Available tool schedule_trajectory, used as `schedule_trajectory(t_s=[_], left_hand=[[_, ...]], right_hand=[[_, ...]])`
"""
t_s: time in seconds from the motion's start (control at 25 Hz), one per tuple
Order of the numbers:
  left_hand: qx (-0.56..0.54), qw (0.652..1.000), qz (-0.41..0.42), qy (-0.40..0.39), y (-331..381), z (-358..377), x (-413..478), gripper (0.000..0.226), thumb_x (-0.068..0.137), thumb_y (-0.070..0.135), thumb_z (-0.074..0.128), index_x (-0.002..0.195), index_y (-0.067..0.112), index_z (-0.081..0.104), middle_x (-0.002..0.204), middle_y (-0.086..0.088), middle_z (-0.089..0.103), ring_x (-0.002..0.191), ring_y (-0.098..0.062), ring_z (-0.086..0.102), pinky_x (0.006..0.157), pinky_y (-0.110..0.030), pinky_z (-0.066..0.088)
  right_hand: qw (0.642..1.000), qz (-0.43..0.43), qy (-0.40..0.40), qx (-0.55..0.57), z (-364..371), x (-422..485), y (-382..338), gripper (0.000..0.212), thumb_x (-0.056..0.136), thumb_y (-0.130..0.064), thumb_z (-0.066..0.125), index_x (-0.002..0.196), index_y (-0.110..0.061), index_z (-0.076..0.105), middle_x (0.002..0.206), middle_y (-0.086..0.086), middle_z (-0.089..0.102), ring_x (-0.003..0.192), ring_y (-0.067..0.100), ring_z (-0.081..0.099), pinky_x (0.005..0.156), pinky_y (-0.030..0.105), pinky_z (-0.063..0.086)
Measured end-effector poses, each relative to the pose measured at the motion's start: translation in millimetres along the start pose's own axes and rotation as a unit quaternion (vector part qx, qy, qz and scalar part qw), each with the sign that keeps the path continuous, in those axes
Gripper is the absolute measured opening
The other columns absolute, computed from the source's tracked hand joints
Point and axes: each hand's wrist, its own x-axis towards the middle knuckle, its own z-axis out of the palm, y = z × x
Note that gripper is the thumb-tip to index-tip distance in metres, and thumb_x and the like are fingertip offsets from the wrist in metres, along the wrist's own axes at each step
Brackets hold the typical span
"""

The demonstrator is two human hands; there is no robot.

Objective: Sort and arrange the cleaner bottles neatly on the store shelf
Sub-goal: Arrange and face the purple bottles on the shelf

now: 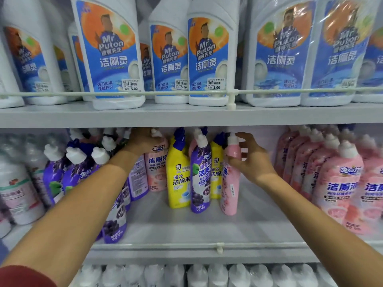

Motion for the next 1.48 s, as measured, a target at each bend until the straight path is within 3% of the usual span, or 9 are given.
schedule_trajectory(t_s=[0.32, 0.44, 0.6, 0.8, 0.92, 1.04, 1.16, 1.28, 1.48], left_hand=[[0.016, 1.0, 0.004, 0.021, 25, -42, -63, 0.031, 0.068, 0.037, 0.074, 0.085, 0.011, 0.072, 0.098, -0.019, 0.075, 0.098, -0.034, 0.071, 0.091, -0.045, 0.055], [-0.052, 0.998, -0.013, 0.03, 21, -51, -85, 0.033, 0.072, 0.018, 0.088, 0.098, 0.003, 0.074, 0.103, -0.018, 0.075, 0.094, -0.028, 0.07, 0.091, -0.043, 0.057], [-0.212, 0.976, -0.028, -0.031, 28, -49, -126, 0.03, 0.079, 0.003, 0.083, 0.105, 0.008, 0.068, 0.095, -0.006, 0.074, 0.082, -0.01, 0.069, 0.067, -0.019, 0.056], [-0.207, 0.967, -0.072, -0.128, 7, -33, -164, 0.07, 0.049, 0.042, 0.098, 0.107, 0.018, 0.067, 0.1, -0.003, 0.078, 0.092, -0.021, 0.076, 0.076, -0.038, 0.062], [-0.188, 0.973, -0.055, -0.124, 20, -15, -163, 0.054, 0.061, 0.022, 0.097, 0.107, 0.019, 0.068, 0.099, -0.002, 0.079, 0.092, -0.023, 0.076, 0.083, -0.049, 0.061], [-0.186, 0.974, -0.027, -0.126, 50, 27, -170, 0.046, 0.066, 0.018, 0.094, 0.103, 0.022, 0.068, 0.094, 0.004, 0.078, 0.086, -0.018, 0.075, 0.077, -0.043, 0.063], [-0.184, 0.976, 0.011, -0.114, 82, 72, -173, 0.047, 0.064, 0.03, 0.095, 0.101, 0.031, 0.065, 0.092, 0.015, 0.075, 0.083, -0.003, 0.072, 0.074, -0.031, 0.06], [-0.203, 0.969, 0.022, -0.137, 97, 104, -174, 0.052, 0.066, 0.032, 0.093, 0.107, 0.035, 0.062, 0.098, 0.019, 0.074, 0.088, 0.005, 0.068, 0.078, -0.023, 0.055], [-0.258, 0.952, 0.005, -0.167, 91, 126, -181, 0.067, 0.073, 0.02, 0.091, 0.129, 0.033, 0.058, 0.112, 0.015, 0.075, 0.103, -0.002, 0.07, 0.092, -0.035, 0.059]], right_hand=[[0.995, -0.003, -0.083, 0.054, -19, -2, -4, 0.073, 0.082, -0.009, 0.082, 0.145, -0.025, 0.047, 0.12, 0.004, 0.066, 0.096, 0.025, 0.07, 0.076, 0.029, 0.057], [0.99, 0.002, -0.109, 0.09, -31, -7, 0, 0.071, 0.082, -0.003, 0.079, 0.143, -0.027, 0.05, 0.12, 0.002, 0.068, 0.098, 0.022, 0.071, 0.067, 0.016, 0.055], [0.987, 0.032, -0.064, 0.147, -24, -28, 4, 0.066, 0.08, -0.013, 0.086, 0.133, -0.031, 0.051, 0.114, -0.015, 0.067, 0.097, 0.006, 0.07, 0.071, 0.017, 0.058], [0.99, 0.042, -0.058, 0.123, -4, -61, 21, 0.053, 0.081, -0.018, 0.085, 0.123, -0.026, 0.054, 0.105, -0.008, 0.072, 0.088, -0.003, 0.069, 0.068, 0.015, 0.057], [0.989, 0.046, -0.094, 0.108, -23, -55, 27, 0.053, 0.082, -0.017, 0.083, 0.126, -0.028, 0.057, 0.105, -0.008, 0.073, 0.09, 0.007, 0.072, 0.075, 0.025, 0.06], [0.974, 0.06, -0.161, 0.15, -46, -54, 39, 0.057, 0.083, -0.014, 0.084, 0.132, -0.026, 0.058, 0.114, -0.002, 0.074, 0.103, 0.019, 0.073, 0.09, 0.043, 0.061], [0.964, 0.071, -0.19, 0.171, -78, -57, 50, 0.055, 0.085, -0.008, 0.081, 0.134, -0.021, 0.057, 0.119, 0.003, 0.074, 0.111, 0.022, 0.071, 0.094, 0.043, 0.059], [0.971, 0.088, -0.162, 0.155, -101, -61, 58, 0.06, 0.086, -0.009, 0.08, 0.138, -0.021, 0.052, 0.116, -0.001, 0.075, 0.108, 0.016, 0.072, 0.091, 0.035, 0.061], [0.99, 0.128, 0.017, 0.052, -58, -96, 82, 0.059, 0.074, -0.029, 0.091, 0.118, -0.02, 0.053, 0.1, -0.009, 0.075, 0.084, -0.003, 0.07, 0.069, 0.016, 0.056]])
